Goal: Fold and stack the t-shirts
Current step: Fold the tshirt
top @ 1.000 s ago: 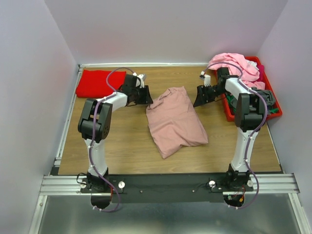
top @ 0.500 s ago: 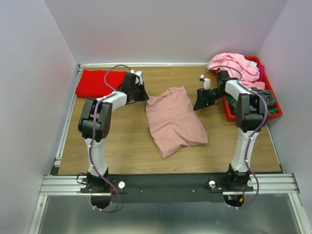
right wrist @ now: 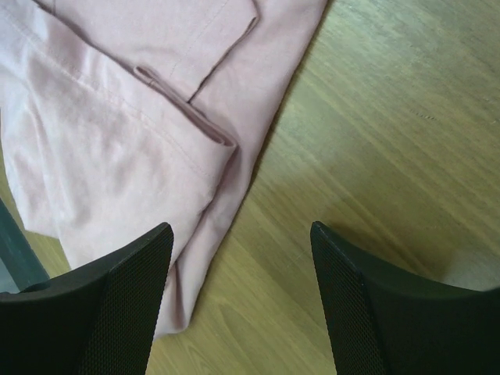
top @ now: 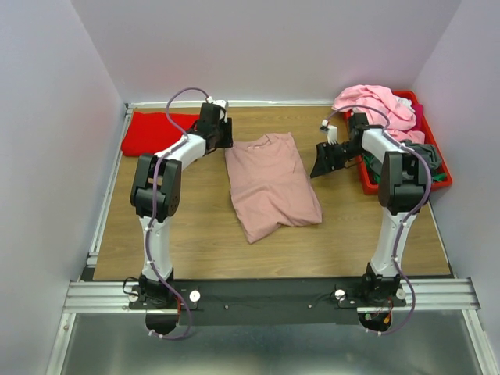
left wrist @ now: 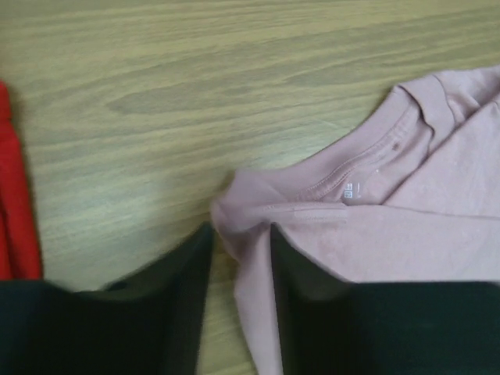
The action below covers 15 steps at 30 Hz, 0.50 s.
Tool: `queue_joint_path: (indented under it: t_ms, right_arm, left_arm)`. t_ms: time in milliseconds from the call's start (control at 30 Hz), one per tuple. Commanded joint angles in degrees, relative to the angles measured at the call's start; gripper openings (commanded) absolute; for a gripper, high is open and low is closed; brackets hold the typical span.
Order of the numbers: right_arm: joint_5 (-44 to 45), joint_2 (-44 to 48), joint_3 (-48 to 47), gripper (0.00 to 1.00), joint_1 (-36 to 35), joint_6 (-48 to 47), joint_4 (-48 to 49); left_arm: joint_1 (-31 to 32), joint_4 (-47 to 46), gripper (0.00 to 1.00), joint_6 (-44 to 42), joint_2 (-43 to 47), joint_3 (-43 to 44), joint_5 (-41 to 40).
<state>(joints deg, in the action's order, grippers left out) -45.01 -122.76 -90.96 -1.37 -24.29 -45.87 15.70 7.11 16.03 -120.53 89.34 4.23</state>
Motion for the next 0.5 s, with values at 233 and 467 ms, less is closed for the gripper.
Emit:
queue_joint_path:
  t_ms: [233, 467]
  right_arm:
    - [-5.52, 13.95, 8.15, 0.8, 0.14, -7.78, -0.28]
    - [-3.07, 15.09, 14.49, 0.78, -0.22, -3.83, -0.1]
  left_arm:
    - [-1.64, 0.29, 0.73, -3.47, 17.05, -8.54, -10.13]
    - [-5.33, -6.76, 0.93, 9.09, 36.05, -31.66, 19.47]
